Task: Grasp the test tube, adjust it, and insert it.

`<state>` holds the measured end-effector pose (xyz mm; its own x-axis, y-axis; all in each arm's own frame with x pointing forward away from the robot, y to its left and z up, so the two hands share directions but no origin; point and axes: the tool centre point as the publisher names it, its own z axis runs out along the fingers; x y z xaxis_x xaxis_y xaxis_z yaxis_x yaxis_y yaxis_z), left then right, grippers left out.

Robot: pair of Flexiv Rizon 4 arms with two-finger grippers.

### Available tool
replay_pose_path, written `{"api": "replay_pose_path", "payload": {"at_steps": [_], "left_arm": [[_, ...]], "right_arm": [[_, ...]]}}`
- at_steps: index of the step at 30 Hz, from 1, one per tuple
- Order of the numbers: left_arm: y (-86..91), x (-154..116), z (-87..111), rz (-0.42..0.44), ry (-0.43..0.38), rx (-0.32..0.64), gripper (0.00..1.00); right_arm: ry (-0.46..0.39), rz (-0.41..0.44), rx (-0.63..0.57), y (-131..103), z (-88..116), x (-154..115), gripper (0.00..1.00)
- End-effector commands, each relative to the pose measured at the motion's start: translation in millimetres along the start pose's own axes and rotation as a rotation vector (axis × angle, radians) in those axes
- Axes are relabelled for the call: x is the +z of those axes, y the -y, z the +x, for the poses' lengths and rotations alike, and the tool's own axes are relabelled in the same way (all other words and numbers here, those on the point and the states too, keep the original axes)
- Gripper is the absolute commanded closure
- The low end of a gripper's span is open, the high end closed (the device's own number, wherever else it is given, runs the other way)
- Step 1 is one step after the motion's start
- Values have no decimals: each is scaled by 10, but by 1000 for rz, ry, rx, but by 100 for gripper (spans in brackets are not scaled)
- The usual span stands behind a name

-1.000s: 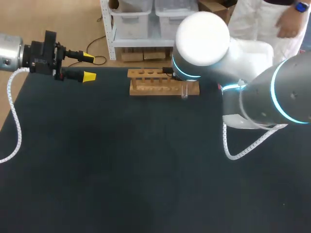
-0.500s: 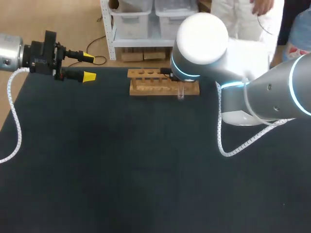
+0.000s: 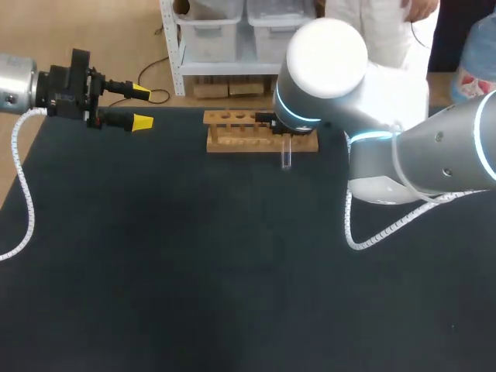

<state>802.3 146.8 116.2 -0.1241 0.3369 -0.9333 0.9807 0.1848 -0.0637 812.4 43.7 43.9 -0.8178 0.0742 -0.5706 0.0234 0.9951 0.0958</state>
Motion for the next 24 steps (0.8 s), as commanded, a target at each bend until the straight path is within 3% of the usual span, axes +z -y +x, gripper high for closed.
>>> {"api": "replay_pose_path", "payload": {"at_steps": [1, 14, 24], "left_arm": [[11, -4, 9, -2, 2, 2, 0], [11, -4, 9, -2, 2, 2, 0], [11, -4, 9, -2, 2, 2, 0]], "right_arm": [[-14, -5, -2, 0, 2, 52, 100], [-43, -13, -15, 4, 20, 88, 100], [-12, 13, -1, -25, -1, -145, 100]]}}
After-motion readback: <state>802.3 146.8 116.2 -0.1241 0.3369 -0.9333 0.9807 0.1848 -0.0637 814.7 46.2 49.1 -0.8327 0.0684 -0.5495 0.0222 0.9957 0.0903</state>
